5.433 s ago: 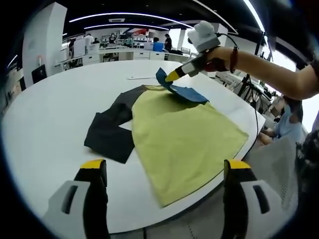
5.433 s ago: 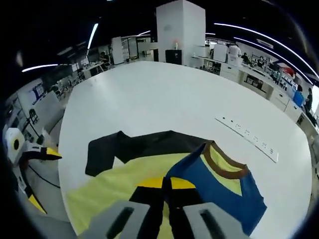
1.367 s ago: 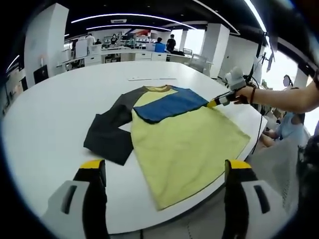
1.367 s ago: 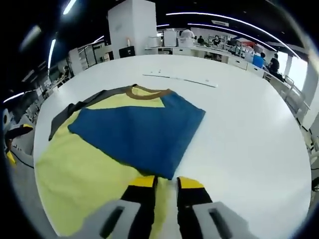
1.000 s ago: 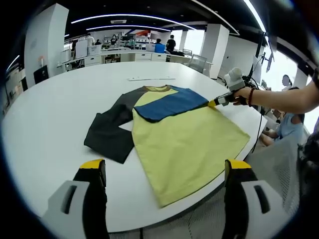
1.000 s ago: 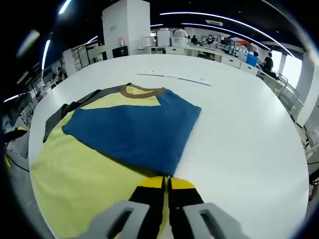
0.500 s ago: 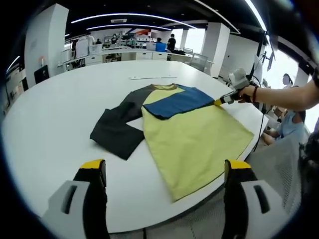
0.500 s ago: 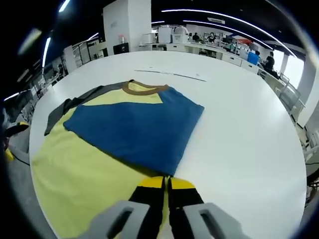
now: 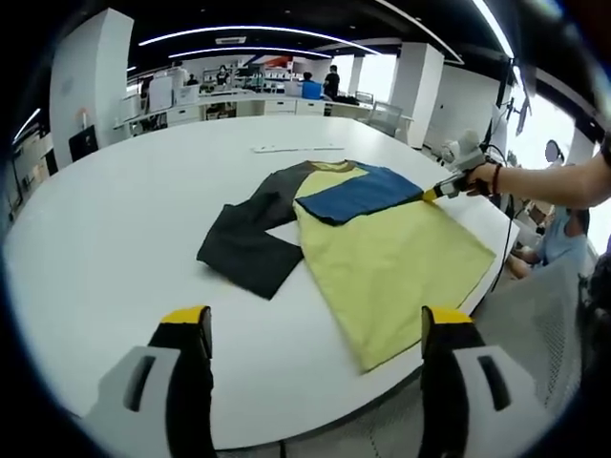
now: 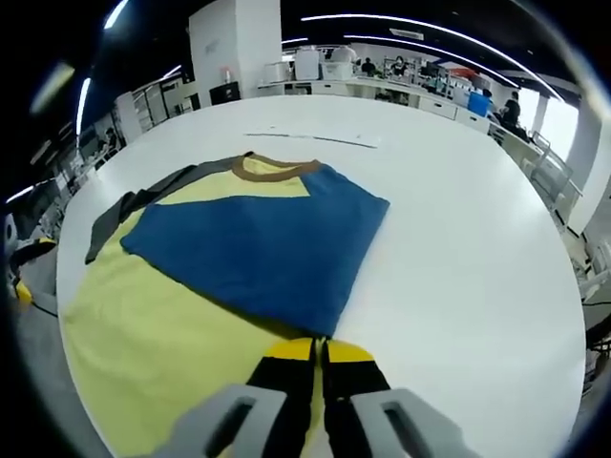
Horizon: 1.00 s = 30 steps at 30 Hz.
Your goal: Fold the garment on the visible template until the final outline fits inside the template.
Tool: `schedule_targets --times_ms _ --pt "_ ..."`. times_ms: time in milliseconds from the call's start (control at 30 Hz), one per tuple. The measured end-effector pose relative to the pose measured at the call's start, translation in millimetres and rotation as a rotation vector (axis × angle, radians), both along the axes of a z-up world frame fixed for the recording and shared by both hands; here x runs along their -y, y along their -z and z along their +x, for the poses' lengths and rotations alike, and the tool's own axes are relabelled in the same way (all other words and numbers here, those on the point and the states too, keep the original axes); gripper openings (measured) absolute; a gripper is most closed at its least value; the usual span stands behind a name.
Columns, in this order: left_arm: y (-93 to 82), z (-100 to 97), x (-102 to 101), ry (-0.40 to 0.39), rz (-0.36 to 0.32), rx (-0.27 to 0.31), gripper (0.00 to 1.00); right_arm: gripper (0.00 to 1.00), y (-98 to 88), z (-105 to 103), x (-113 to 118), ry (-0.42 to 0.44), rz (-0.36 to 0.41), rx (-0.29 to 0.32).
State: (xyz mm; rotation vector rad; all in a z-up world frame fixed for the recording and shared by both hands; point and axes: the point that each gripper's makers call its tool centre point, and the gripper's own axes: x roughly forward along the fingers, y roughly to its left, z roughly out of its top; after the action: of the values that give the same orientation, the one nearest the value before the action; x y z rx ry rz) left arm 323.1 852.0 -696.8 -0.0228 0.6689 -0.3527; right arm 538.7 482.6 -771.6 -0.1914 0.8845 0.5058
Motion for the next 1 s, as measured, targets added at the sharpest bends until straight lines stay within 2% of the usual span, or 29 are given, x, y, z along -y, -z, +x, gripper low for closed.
schedule_targets --times_ms 333,367,400,533,800,1000 --pt "2.2 2.3 -1.6 -0.022 -0.016 -0.006 0.79 0.0 -0.3 1.0 6.5 -0.002 -0.016 -0.001" --pt "2.4 2.8 -1.9 -0.023 -0.014 -0.006 0.79 0.02 -0.6 1.8 7.2 0.004 -0.018 0.002" --pt "2.7 3.8 -2.5 -0.025 -0.01 -0.006 0.78 0.06 -1.6 2.1 7.4 0.014 -0.012 0.004" --pt "0.1 10.3 -6.9 -0.028 0.002 0.008 0.74 0.35 -13.2 3.3 -1.4 0.026 0.056 0.032" --pt "-3.5 32.6 -16.7 -0.015 0.033 0.029 0.66 0.71 -44.2 -9.6 -23.7 -0.062 0.106 0.089" --pt "0.3 54.8 -13.3 0.028 0.064 0.057 0.59 0.86 -66.8 -33.0 -36.1 -0.117 0.123 0.106"
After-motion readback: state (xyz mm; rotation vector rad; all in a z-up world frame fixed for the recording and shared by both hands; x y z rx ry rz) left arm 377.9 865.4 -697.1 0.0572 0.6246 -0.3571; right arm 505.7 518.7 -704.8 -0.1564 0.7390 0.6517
